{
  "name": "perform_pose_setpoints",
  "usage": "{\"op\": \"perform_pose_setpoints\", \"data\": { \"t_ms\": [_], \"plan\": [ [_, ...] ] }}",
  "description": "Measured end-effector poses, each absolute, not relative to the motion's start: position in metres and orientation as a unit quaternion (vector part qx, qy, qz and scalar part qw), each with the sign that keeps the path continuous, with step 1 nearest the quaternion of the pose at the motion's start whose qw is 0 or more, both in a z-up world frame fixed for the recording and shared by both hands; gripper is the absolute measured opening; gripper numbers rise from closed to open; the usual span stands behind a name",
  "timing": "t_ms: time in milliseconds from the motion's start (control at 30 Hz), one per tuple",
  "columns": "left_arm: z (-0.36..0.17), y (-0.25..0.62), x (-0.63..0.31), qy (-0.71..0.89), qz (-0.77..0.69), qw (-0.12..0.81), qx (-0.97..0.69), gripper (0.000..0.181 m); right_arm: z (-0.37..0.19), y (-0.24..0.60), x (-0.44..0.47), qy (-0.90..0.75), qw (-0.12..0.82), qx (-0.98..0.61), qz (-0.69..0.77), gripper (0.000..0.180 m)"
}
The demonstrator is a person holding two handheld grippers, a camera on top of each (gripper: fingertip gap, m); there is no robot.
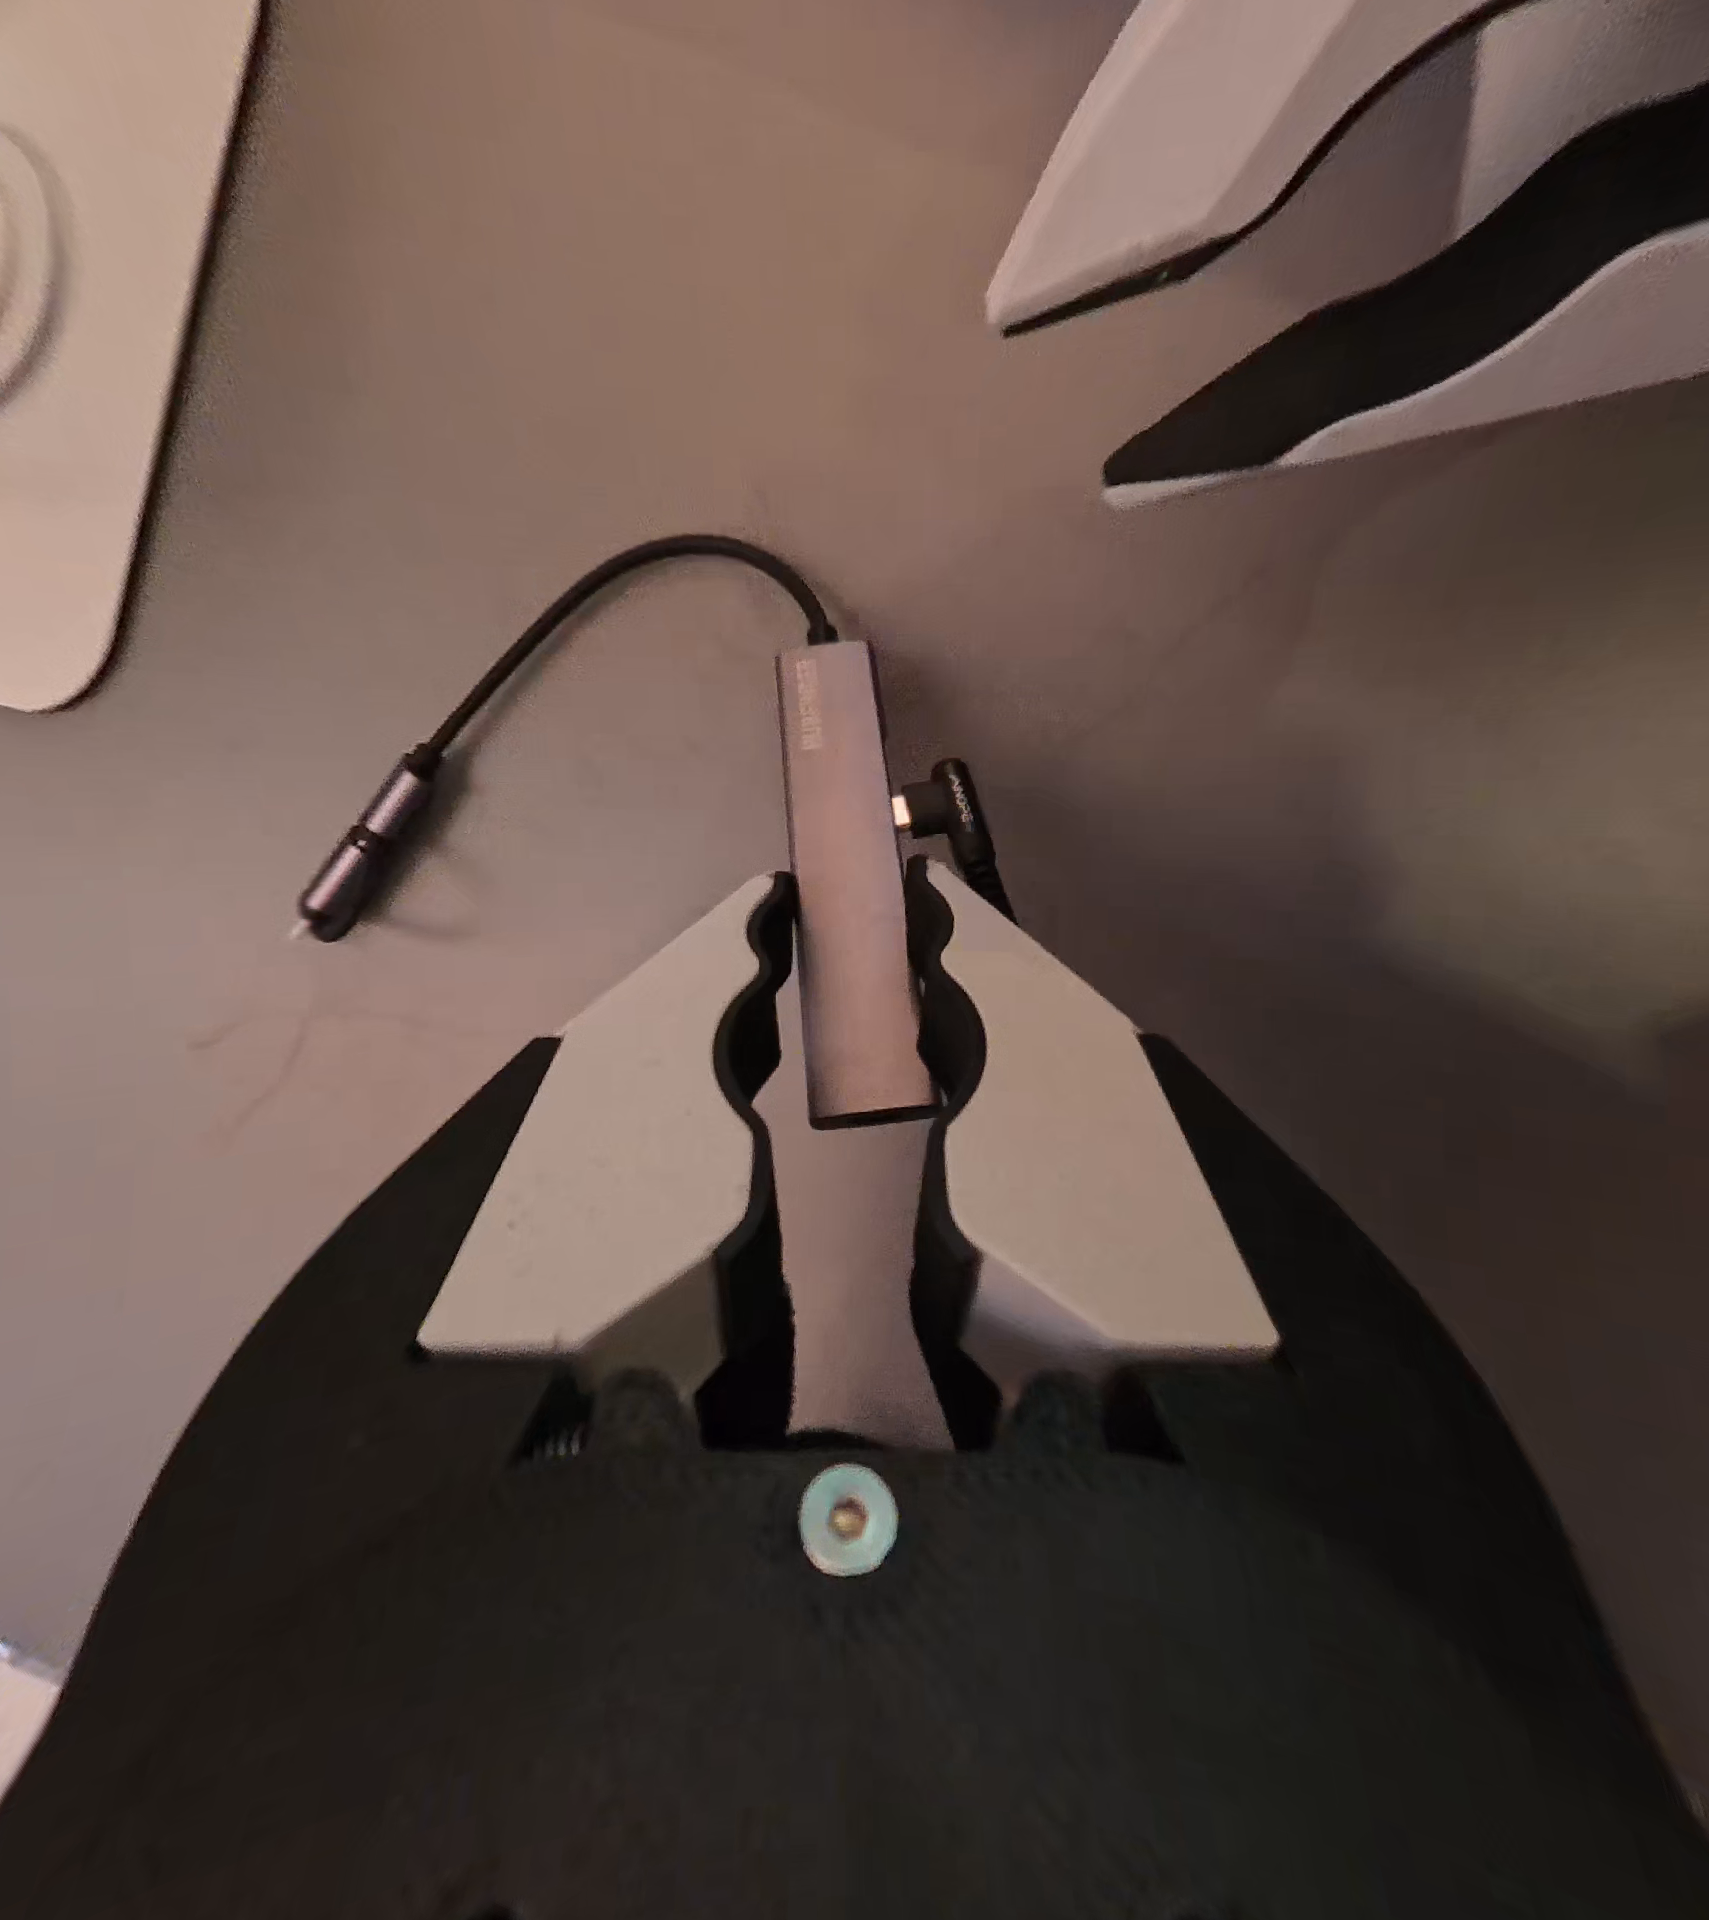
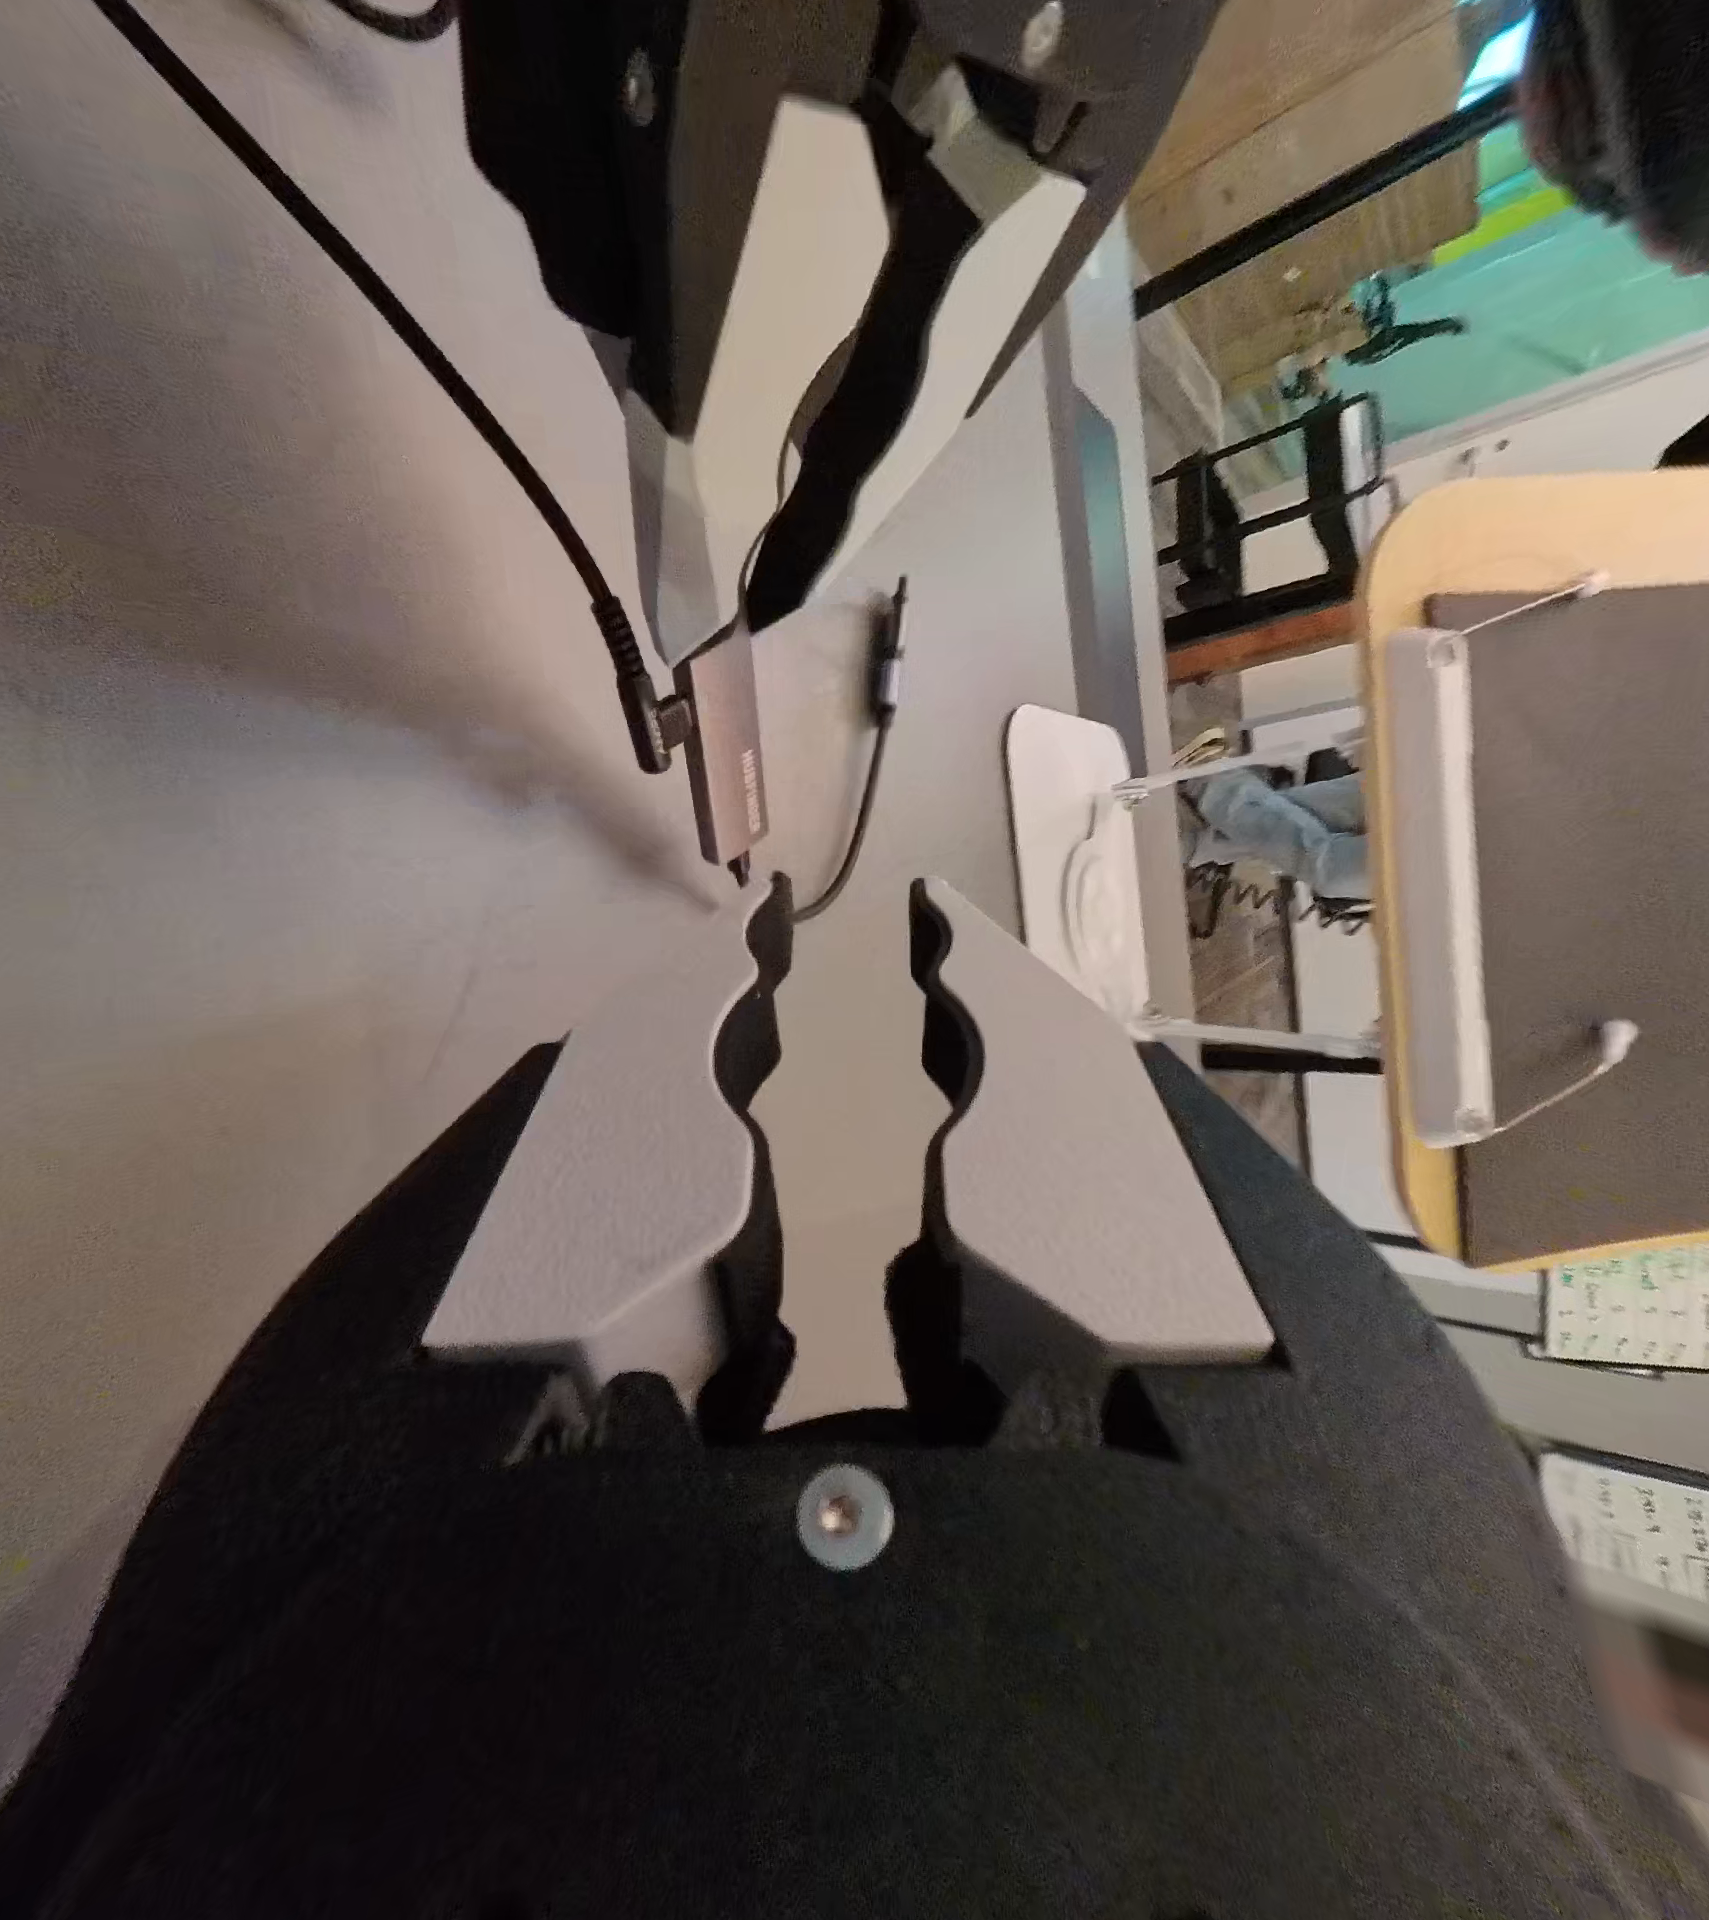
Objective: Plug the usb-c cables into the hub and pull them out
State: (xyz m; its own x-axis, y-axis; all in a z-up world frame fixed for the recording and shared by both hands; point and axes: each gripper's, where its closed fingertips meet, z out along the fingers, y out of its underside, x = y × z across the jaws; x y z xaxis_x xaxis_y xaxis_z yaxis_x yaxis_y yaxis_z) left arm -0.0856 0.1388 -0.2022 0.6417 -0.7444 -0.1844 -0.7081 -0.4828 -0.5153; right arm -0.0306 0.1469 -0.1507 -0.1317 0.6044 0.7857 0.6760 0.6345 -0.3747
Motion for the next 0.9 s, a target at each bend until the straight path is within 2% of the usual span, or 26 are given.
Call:
{"op": "perform_pose_setpoints", "data": {
  "t_ms": [300,433,467,600,733,900],
  "plan": [
    [-0.243,0.135,-0.089,0.400,-0.046,0.251,-0.880,0.020,-0.180,0.133,-0.030,-0.763,0.463,-0.450,-0.003,0.019],
    [-0.242,0.136,-0.091,0.387,-0.053,0.253,-0.885,0.020,-0.182,0.129,-0.031,-0.763,0.462,-0.452,0.010,0.019],
    [-0.240,0.136,-0.091,0.378,-0.056,0.254,-0.888,0.025,-0.181,0.129,-0.031,-0.762,0.463,-0.453,0.012,0.019],
    [-0.213,0.133,-0.100,0.347,-0.061,0.279,-0.893,0.047,-0.182,0.127,-0.030,-0.757,0.463,-0.460,0.025,0.019],
    [-0.157,0.112,-0.127,0.342,-0.020,0.322,-0.883,0.048,-0.183,0.123,-0.029,-0.753,0.466,-0.463,0.039,0.018],
    [-0.113,0.044,-0.211,0.325,0.061,0.294,-0.897,0.039,-0.181,0.118,-0.030,-0.743,0.474,-0.467,0.071,0.016]
  ]
}}
